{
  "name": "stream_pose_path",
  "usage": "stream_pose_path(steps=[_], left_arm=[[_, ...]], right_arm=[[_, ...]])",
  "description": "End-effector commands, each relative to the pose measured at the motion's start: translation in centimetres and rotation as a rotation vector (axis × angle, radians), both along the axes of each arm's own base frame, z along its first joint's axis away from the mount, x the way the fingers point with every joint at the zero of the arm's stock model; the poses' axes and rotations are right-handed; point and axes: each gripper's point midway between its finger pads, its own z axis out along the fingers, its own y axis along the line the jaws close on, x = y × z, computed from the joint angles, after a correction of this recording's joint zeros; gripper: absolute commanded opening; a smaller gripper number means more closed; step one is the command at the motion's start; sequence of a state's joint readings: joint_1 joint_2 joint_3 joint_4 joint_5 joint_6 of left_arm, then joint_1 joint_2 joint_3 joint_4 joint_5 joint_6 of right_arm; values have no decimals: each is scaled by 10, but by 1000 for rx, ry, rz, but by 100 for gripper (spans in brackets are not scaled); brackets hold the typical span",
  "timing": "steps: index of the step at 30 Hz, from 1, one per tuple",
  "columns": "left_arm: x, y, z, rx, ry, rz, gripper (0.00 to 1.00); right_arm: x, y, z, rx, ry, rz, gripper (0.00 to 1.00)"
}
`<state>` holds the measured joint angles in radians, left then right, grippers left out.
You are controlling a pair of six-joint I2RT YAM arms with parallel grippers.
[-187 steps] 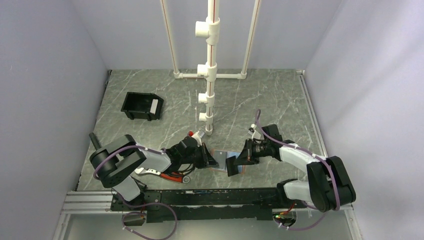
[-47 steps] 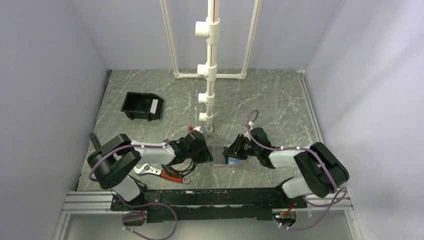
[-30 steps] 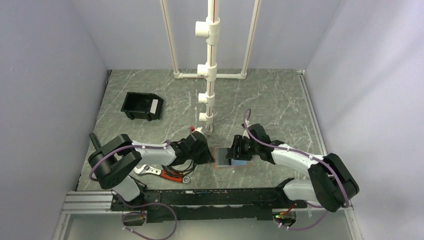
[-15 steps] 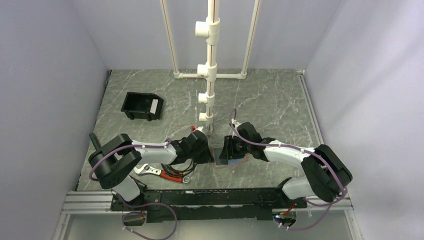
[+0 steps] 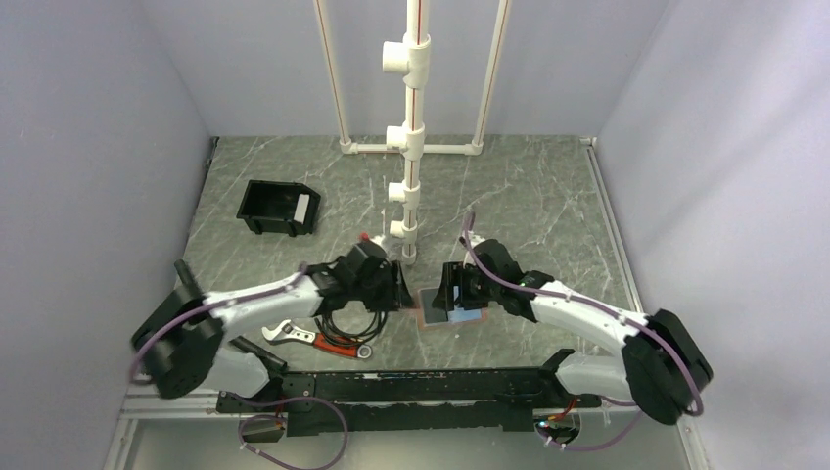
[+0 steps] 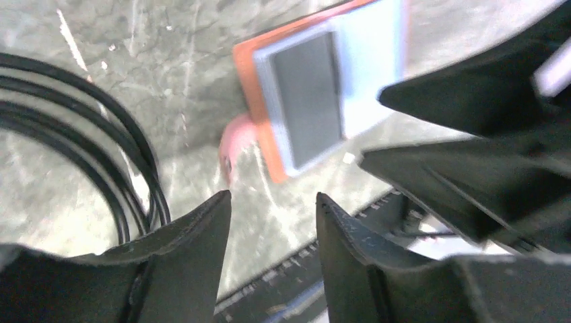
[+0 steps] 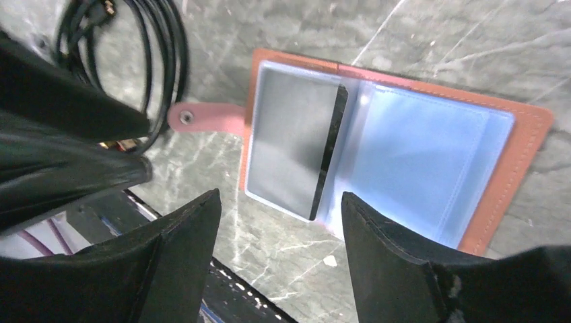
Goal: Put the credit cards into the card holder
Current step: Insert the credit card into the card holder, then pick up the credit card from the storage box.
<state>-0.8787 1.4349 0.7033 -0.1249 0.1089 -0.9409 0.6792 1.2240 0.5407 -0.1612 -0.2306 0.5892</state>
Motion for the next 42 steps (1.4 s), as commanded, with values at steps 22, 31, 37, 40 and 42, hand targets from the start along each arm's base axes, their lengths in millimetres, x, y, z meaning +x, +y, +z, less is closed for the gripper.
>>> stream_pose_path(steps=[22, 31, 37, 40, 42], left_arm=[[265, 290, 126, 398, -188, 339, 100], [301, 271, 63, 285, -111, 219, 100], [294, 260, 32, 221, -31, 192, 99], [292, 257, 31, 198, -19, 193, 98], [291, 253, 34, 168, -23, 188, 96]], right_arm=[[41, -38, 55, 140, -108, -64, 69], [63, -40, 86, 200, -157, -76, 70], [60, -44, 80, 188, -145, -86, 70], [60, -45, 79, 189, -140, -92, 70], [60, -44, 79, 193, -138, -91, 70]])
